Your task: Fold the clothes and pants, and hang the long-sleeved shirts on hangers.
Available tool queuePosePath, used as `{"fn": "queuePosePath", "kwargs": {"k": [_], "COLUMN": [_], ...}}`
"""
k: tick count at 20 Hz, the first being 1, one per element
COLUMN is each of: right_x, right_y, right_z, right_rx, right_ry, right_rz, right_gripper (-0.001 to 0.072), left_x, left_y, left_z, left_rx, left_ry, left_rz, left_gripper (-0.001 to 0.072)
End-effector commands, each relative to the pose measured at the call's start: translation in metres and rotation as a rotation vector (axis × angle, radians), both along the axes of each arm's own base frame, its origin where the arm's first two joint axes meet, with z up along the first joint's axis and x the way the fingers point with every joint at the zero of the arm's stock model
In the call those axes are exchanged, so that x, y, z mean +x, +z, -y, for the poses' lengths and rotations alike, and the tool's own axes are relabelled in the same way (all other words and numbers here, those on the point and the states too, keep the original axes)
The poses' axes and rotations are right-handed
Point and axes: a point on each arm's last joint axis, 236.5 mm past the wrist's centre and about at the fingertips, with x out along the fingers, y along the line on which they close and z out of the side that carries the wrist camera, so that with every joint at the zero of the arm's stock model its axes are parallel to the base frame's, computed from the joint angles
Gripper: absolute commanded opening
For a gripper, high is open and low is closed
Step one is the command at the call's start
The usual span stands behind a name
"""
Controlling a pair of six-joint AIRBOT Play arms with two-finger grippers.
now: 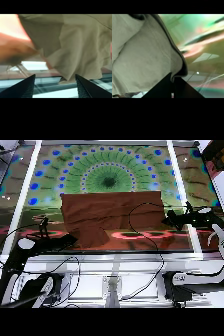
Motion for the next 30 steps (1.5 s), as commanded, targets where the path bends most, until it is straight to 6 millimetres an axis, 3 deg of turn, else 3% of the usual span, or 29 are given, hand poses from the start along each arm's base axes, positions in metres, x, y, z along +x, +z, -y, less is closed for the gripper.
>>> {"fn": "queuePosePath", "kwargs": {"k": [1,6,9,12,14,15,16,20,23,25,27,29,30], "right_x": [0.0,-0.003,-0.003,-0.005,-0.001,0.001,0.003,0.001,-0.001,-0.005,-0.006,-0.002,0.003], "right_y": [0.0,0.001,0.001,0.005,0.015,0.023,0.033,0.09,0.141,0.177,0.206,0.228,0.233], "right_z": [0.0,-0.002,-0.003,-0.005,-0.002,-0.002,-0.001,-0.006,-0.01,-0.012,-0.011,-0.02,-0.024], "right_rx": [-0.004,0.008,0.009,0.003,-0.02,-0.032,-0.046,-0.105,-0.164,-0.218,-0.271,-0.236,-0.221], "right_ry": [0.005,0.014,0.015,0.061,0.078,0.086,0.09,0.167,0.175,0.173,0.154,0.115,0.102], "right_rz": [0.001,-0.008,-0.009,0.016,0.056,0.082,0.111,0.26,0.39,0.491,0.581,0.651,0.673], "right_gripper": [0.001,0.0011,0.001,0.001,0.001,0.001,0.001,0.001,0.001,0.001,0.001,0.001,0.0009], "left_x": [0.003,-0.014,-0.004,0.015,0.024,0.028,0.034,0.06,0.081,0.105,0.133,0.155,0.161], "left_y": [-0.007,-0.041,-0.046,-0.038,-0.032,-0.028,-0.022,0.013,0.059,0.097,0.138,0.169,0.176], "left_z": [0.014,0.028,0.036,0.041,0.043,0.043,0.044,0.046,0.041,0.017,-0.02,-0.034,-0.034], "left_rx": [0.01,-0.019,-0.077,-0.122,-0.118,-0.109,-0.105,-0.069,-0.025,0.091,0.222,0.251,0.247], "left_ry": [-0.037,-0.054,-0.008,0.031,0.0,-0.025,-0.049,-0.17,-0.242,-0.233,-0.146,-0.051,-0.026], "left_rz": [0.021,-0.141,-0.149,-0.08,-0.028,0.001,0.03,0.124,0.211,0.336,0.473,0.595,0.627], "left_gripper": [0.0535,0.0536,0.051,0.0308,0.008,0.0024,0.0024,0.0023,0.0023,0.0023,0.0022,0.0022,0.0023]}}
